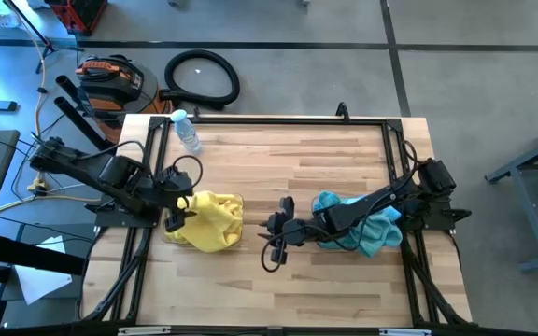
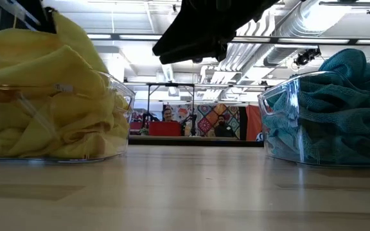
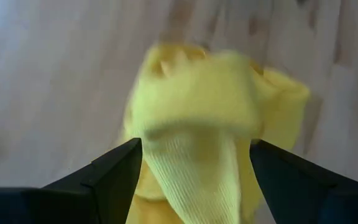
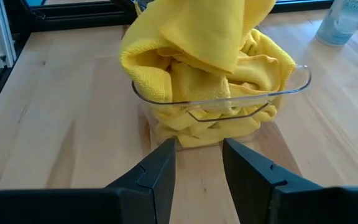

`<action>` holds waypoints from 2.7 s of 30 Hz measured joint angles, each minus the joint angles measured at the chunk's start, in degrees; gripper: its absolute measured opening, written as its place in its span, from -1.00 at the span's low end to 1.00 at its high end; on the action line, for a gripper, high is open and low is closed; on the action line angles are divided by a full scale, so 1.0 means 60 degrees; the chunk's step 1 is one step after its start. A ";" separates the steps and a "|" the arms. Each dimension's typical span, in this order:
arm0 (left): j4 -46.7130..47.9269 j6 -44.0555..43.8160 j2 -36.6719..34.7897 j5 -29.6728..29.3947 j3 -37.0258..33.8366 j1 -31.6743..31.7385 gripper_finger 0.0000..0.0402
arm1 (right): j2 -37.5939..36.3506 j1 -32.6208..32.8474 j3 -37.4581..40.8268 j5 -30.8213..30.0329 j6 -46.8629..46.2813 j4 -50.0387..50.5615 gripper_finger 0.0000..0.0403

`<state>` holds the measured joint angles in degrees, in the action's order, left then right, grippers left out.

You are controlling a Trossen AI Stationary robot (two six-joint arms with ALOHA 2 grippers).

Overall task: Sort microfiber towel by color & place in baskets
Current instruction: Put the yellow microfiber cloth into the left transparent bin

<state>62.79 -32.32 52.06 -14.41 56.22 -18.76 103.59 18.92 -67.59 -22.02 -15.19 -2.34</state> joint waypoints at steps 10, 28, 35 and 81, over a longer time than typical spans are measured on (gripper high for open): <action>-0.1381 -0.0503 0.0266 -0.2310 -0.0881 0.0000 0.43 | 0.0000 0.0000 0.0000 0.0004 -0.0001 -0.0002 -0.36; -0.4394 -0.2452 0.0841 -0.1521 -0.5252 0.0004 0.43 | 0.0000 0.0000 0.0000 0.0011 -0.0074 -0.0002 -0.36; -0.4334 -0.2399 0.0852 -0.1361 -0.4907 0.0000 0.43 | 0.0000 0.0000 0.0000 0.0015 -0.0246 -0.0002 -0.36; -0.5363 -0.2092 0.2507 -0.0711 -0.4352 -0.0645 0.43 | 0.0000 0.0000 0.0000 0.0018 -0.0467 0.0474 -0.36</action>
<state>30.61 -44.87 67.10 -18.67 30.11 -22.63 103.59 18.92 -67.59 -21.91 -18.00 0.51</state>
